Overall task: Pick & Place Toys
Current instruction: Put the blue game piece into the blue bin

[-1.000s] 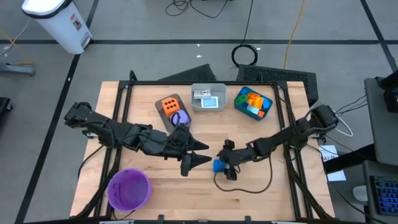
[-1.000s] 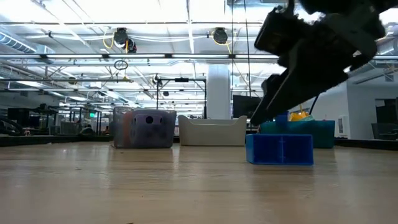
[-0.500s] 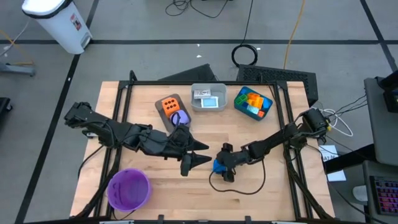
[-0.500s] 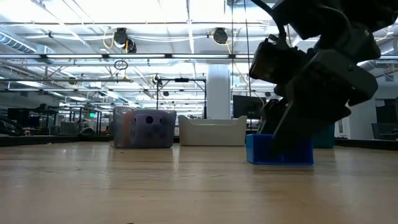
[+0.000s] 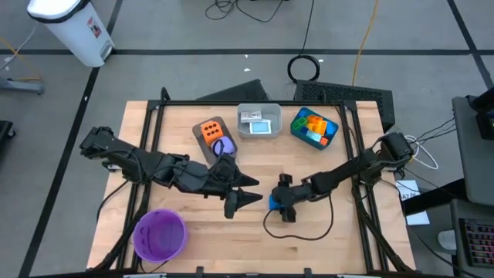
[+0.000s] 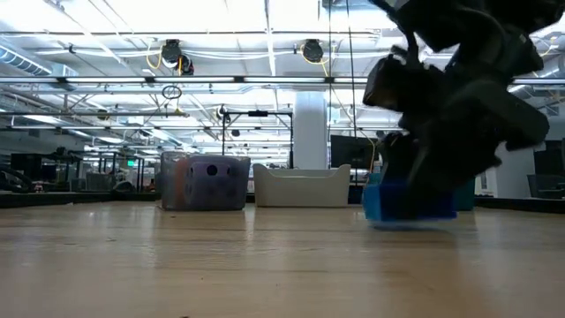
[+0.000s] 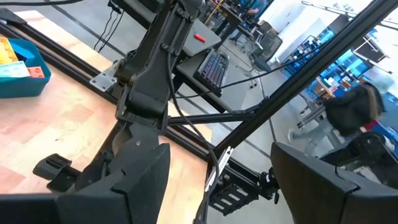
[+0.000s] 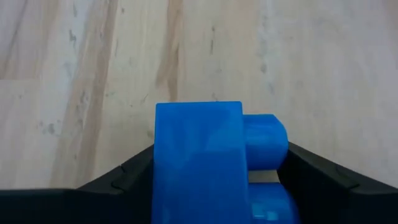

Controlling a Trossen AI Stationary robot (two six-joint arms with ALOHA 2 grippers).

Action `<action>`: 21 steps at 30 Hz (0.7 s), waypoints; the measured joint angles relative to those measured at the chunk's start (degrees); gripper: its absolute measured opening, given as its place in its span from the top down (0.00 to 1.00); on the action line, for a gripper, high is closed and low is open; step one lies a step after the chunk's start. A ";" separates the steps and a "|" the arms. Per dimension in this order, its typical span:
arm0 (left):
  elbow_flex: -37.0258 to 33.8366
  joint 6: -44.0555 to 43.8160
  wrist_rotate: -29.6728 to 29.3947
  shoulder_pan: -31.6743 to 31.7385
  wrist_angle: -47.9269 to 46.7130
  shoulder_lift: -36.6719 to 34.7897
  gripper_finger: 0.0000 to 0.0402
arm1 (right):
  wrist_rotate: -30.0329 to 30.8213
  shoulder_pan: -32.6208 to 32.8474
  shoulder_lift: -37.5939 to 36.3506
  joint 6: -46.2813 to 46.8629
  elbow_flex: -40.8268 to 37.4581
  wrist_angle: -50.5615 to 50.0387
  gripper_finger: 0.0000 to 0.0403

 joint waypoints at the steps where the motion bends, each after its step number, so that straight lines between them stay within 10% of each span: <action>1: 0.00 0.14 0.00 0.07 0.01 0.00 0.29 | 0.03 -0.29 -1.13 -0.33 0.00 -0.98 0.35; 10: 0.00 0.26 -0.02 1.74 1.00 -0.06 0.29 | 4.69 -8.57 -21.55 -4.86 0.11 -19.57 0.35; 21: 0.00 0.52 0.12 3.72 1.09 -0.07 0.29 | 4.18 -37.42 -40.70 -7.59 0.09 -32.61 0.35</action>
